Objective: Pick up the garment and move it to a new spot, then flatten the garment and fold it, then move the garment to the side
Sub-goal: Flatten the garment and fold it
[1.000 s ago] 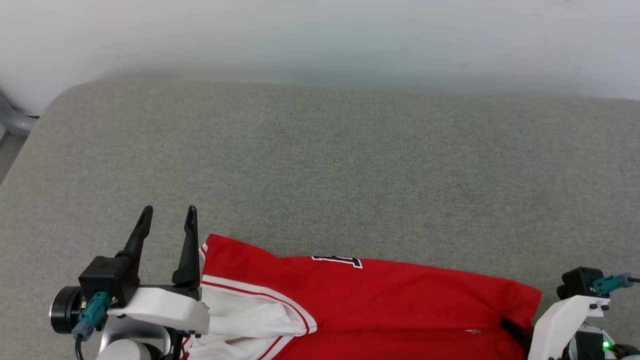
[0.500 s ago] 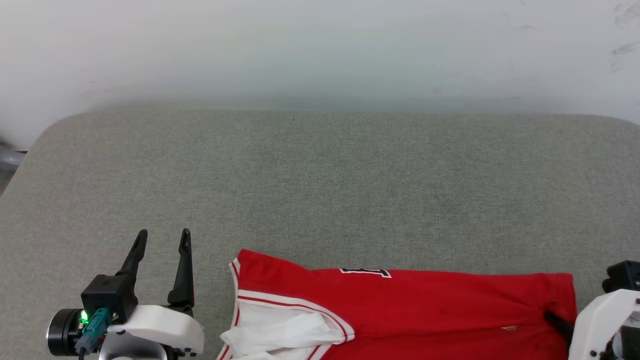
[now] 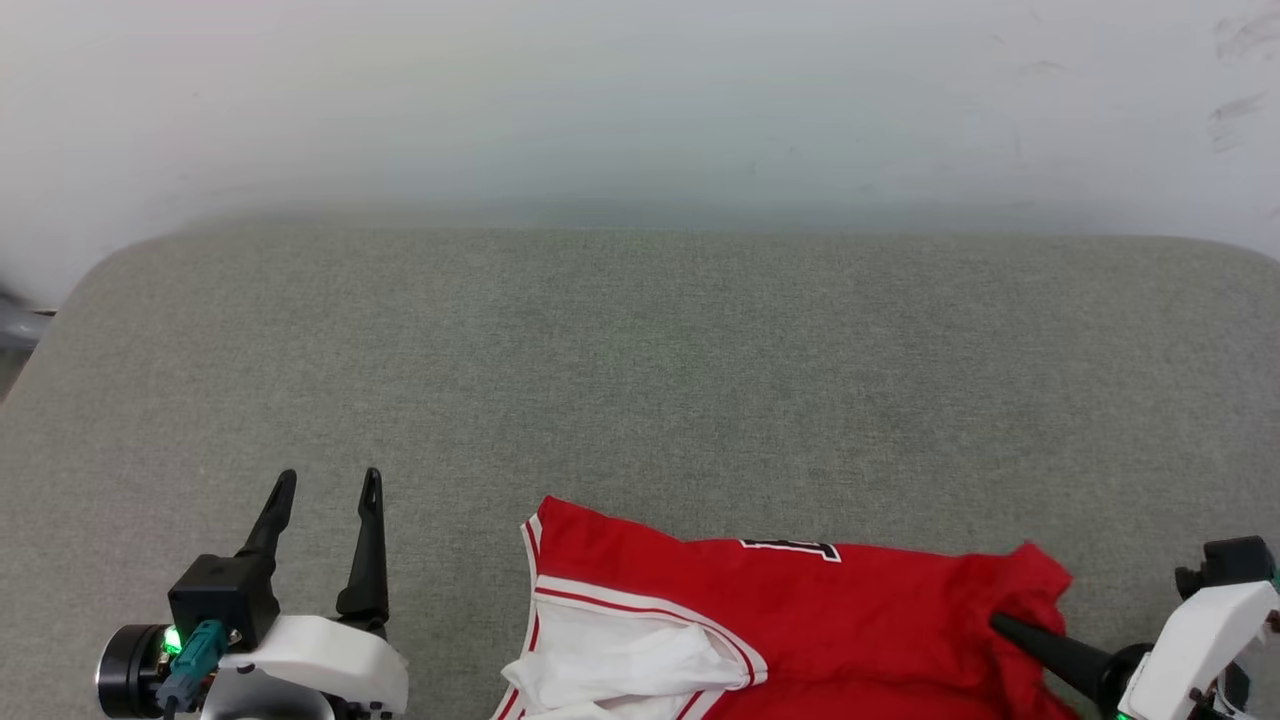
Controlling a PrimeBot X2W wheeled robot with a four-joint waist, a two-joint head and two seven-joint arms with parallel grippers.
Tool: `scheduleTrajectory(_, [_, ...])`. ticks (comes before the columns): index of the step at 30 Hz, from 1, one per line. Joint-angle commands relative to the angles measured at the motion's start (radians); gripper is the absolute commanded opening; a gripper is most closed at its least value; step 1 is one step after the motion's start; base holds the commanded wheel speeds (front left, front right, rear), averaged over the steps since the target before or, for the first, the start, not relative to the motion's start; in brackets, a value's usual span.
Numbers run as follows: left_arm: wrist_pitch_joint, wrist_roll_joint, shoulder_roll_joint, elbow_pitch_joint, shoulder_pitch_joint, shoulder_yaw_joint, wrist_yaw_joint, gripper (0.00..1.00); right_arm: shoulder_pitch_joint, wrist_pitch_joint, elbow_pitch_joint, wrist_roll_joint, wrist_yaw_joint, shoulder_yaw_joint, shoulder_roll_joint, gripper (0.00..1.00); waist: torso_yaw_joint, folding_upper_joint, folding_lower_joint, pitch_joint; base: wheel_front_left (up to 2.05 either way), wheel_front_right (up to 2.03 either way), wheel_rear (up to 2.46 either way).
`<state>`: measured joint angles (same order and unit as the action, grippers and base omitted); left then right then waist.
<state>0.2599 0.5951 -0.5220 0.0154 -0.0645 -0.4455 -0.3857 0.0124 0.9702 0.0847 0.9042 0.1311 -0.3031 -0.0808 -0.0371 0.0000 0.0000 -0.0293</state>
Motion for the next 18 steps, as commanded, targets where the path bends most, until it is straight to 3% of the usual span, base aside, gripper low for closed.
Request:
scheduleTrajectory(1, [0.005, -0.003, 0.002, -0.002, -0.006, -0.002, 0.004, 1.00, 0.007, 0.016, -0.007, 0.043, -0.001, 0.000, 0.010, 0.00, -0.006, 0.0000, 0.0000, -0.003, 0.00, 0.00, 0.00])
scheduleTrajectory(5, [0.003, -0.005, 0.010, -0.004, -0.027, -0.010, 0.012, 1.00, 0.018, 0.069, 0.004, 0.256, -0.001, 0.025, 0.031, 0.00, -0.028, 0.0000, 0.0000, -0.018, 0.00, 0.00, 0.00])
scheduleTrajectory(9, [0.002, -0.011, 0.020, -0.014, -0.049, -0.020, 0.022, 1.00, 0.019, 0.051, 0.032, 0.441, -0.001, 0.137, 0.032, 0.00, -0.058, 0.0000, 0.0000, -0.033, 0.00, 0.00, 0.00])
scheduleTrajectory(14, [0.004, -0.016, 0.041, -0.031, -0.081, -0.029, 0.039, 1.00, 0.047, -0.025, 0.039, 0.588, -0.001, 0.292, 0.031, 0.00, -0.098, 0.0000, 0.0000, -0.055, 0.00, 0.00, 0.00])
scheduleTrajectory(18, [0.005, -0.022, 0.053, -0.037, -0.103, -0.025, 0.053, 1.00, 0.083, -0.102, 0.050, 0.640, -0.001, 0.413, 0.031, 0.00, -0.127, 0.0000, 0.0000, -0.081, 0.00, 0.00, 0.00])
